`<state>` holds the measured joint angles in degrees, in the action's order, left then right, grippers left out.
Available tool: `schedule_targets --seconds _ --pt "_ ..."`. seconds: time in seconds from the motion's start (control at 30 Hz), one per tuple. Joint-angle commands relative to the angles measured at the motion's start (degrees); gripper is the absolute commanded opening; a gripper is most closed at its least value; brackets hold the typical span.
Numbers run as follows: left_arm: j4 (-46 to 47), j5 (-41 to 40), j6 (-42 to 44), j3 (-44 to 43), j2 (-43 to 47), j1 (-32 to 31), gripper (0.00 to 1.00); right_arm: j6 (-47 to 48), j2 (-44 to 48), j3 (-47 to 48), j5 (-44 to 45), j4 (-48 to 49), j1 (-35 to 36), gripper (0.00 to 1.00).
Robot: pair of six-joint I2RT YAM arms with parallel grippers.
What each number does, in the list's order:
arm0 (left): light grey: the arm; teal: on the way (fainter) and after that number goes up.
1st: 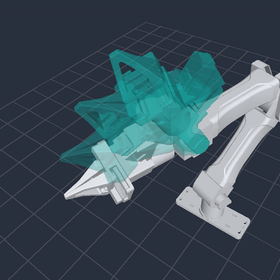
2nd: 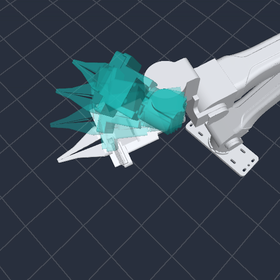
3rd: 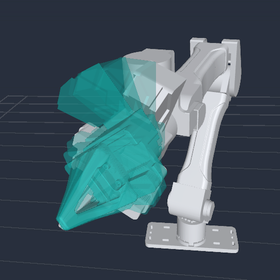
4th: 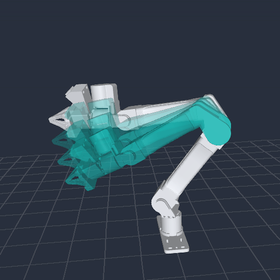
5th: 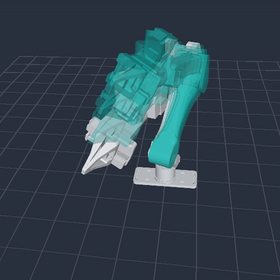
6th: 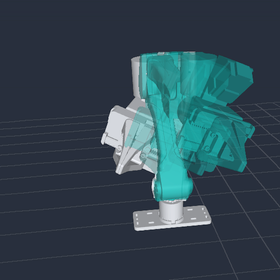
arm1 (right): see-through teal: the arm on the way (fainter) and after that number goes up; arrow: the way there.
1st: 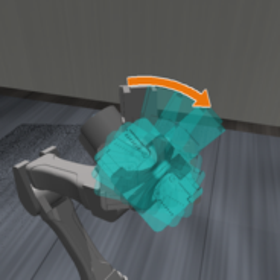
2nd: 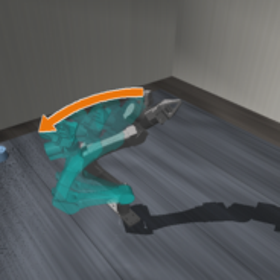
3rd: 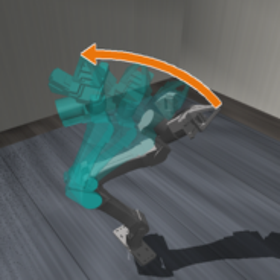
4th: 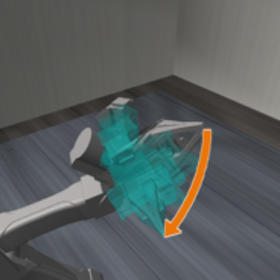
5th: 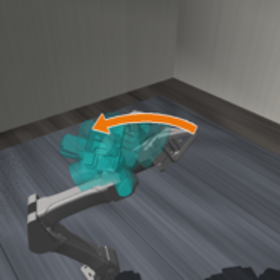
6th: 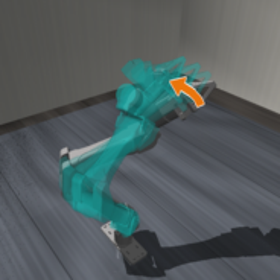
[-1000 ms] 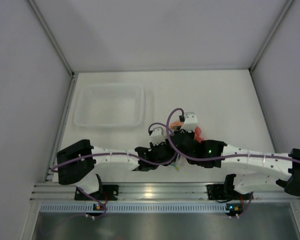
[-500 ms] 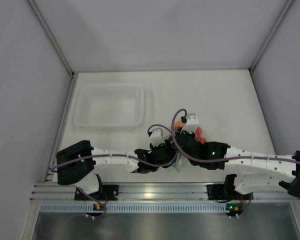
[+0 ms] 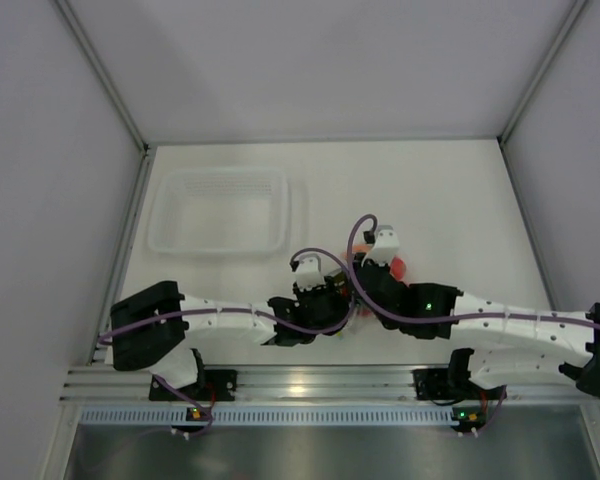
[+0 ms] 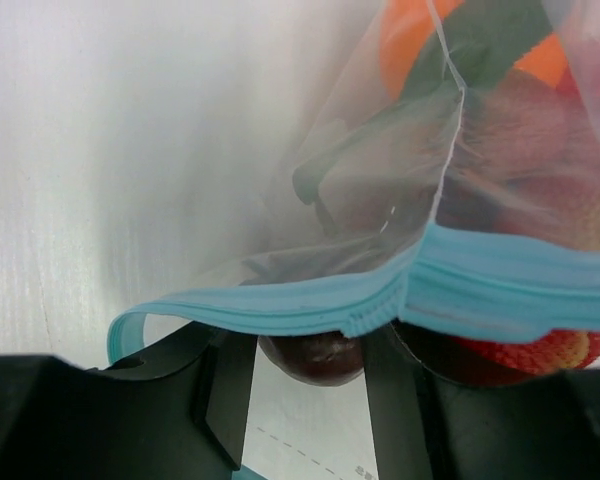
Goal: Open the zip-top bag and remove the fake food
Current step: Pick up the fake fruit from the zipper food storage bag.
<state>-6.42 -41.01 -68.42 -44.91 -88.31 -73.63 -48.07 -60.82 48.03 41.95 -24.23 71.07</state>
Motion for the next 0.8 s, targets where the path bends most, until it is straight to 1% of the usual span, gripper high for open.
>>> schedule_targets --seconds 0.0,0.07,0.1,0.17,0.2,0.23,0.3,0.33,0.37,0.4,0.47,0.57,0.6,0.67,0.7,0.77 --pt "-4.4 1.5 3.2 -2.6 -2.6 -0.1 0.49 0.1 -2.0 2.5 -1.8 3.0 -0.4 0.00" --pt "-4.5 3.7 3.6 -4.6 -5.5 -0.2 0.58 0.0 -2.3 2.2 -2.1 3.2 -0.4 0.00" --pt "-4.4 4.4 3.6 -5.1 -6.3 -0.2 0.67 0.0 -2.1 2.1 -2.1 3.3 -0.4 0.00" --pt "-4.4 5.7 3.2 -6.3 -8.9 -0.1 0.70 0.0 -1.5 1.5 -2.5 3.7 -0.4 0.00" --pt "-4.4 5.9 3.0 -6.8 -9.6 -0.1 0.75 0.0 -1.2 1.2 -2.5 3.7 -0.4 0.00" --pt "-4.3 6.2 3.0 -7.6 -10.3 -0.1 0.78 0.0 -1.0 1.0 -2.6 3.7 -0.4 0.00" --pt "-4.4 7.0 3.6 -8.6 -12.8 -0.2 0.81 -0.2 -0.7 0.5 -3.0 3.8 -0.4 0.00" --pt "-4.4 7.2 3.9 -9.2 -13.5 -0.2 0.80 -0.3 -0.5 0.0 -3.1 3.8 -0.4 0.00" --pt "-4.5 7.2 3.9 -9.9 -14.2 -0.1 0.78 -0.4 -0.4 -0.2 -3.4 4.1 -0.4 0.00" --pt "-4.4 7.4 3.7 -9.9 -15.1 -0.1 0.69 -0.5 -0.3 -0.4 -3.5 4.2 -0.4 0.00" --pt "-4.4 7.4 2.9 -9.6 -15.1 -0.1 0.60 -0.6 0.4 -0.9 -3.3 3.9 -0.3 0.00" --pt "-4.4 6.9 2.9 -8.8 -12.9 -0.3 0.38 -0.5 0.9 -1.3 -2.7 3.7 -0.4 0.00" --pt "-4.4 6.7 3.1 -8.3 -12.1 -0.3 0.27 -0.4 0.8 -1.3 -2.7 3.9 -0.4 0.00" --pt "-4.4 5.8 3.7 -7.7 -9.4 -0.2 0.17 -0.2 0.2 -1.0 -2.8 4.0 -0.4 0.00" --pt "-4.3 5.5 3.9 -7.1 -8.3 -0.3 0.09 0.1 -0.1 -1.0 -2.9 4.1 -0.4 0.00" --pt "-4.1 4.9 4.8 -6.7 -5.6 -0.6 0.03 0.3 -0.6 -0.7 -3.0 4.3 -0.4 0.00"
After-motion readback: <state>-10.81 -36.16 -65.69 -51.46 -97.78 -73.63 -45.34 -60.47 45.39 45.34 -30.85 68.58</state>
